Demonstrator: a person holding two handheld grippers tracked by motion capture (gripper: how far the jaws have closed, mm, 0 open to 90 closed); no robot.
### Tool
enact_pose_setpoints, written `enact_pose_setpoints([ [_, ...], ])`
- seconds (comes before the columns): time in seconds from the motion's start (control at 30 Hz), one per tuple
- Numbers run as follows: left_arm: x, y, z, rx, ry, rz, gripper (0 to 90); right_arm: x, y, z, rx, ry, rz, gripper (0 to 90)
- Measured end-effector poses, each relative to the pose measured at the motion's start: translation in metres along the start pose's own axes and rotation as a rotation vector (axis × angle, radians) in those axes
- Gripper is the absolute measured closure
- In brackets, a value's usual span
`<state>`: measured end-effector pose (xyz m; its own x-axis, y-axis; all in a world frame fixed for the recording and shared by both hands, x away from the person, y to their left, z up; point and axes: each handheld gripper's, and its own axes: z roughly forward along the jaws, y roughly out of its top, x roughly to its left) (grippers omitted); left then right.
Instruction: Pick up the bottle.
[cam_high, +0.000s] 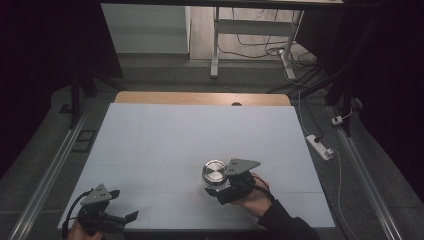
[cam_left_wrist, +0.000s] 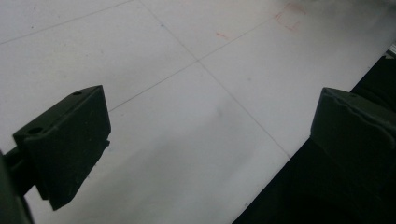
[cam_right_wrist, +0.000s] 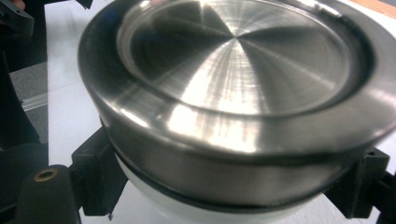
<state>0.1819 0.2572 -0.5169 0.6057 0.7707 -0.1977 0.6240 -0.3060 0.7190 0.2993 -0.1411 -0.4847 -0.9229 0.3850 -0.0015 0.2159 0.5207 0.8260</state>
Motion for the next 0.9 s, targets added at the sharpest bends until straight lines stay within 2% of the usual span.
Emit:
enact_pose_setpoints([
  [0.13, -0.003, 0.005, 0.001, -0.006, -0.016, 0.022, 0.0, 0.0, 0.004, 0.002, -0.002, 0.011, -0.011, 15.1],
  [0.3, -0.005, 0.011, 0.003, -0.036, -0.056, 0.05, 0.0, 0.002, 0.01, 0.004, -0.007, 0.031, -0.017, 15.1],
  [0.37, -0.007, 0.017, 0.006, -0.05, -0.082, 0.075, 0.0, 0.003, 0.012, 0.005, -0.006, 0.038, -0.022, 15.1],
  [0.53, -0.011, 0.026, 0.009, -0.074, -0.103, 0.113, 0.0, 0.005, 0.015, 0.008, -0.003, 0.049, -0.035, 15.1],
  [0.9, -0.013, 0.038, 0.012, -0.111, -0.132, 0.136, 0.0, 0.009, 0.02, 0.011, 0.001, 0.059, -0.055, 15.1],
])
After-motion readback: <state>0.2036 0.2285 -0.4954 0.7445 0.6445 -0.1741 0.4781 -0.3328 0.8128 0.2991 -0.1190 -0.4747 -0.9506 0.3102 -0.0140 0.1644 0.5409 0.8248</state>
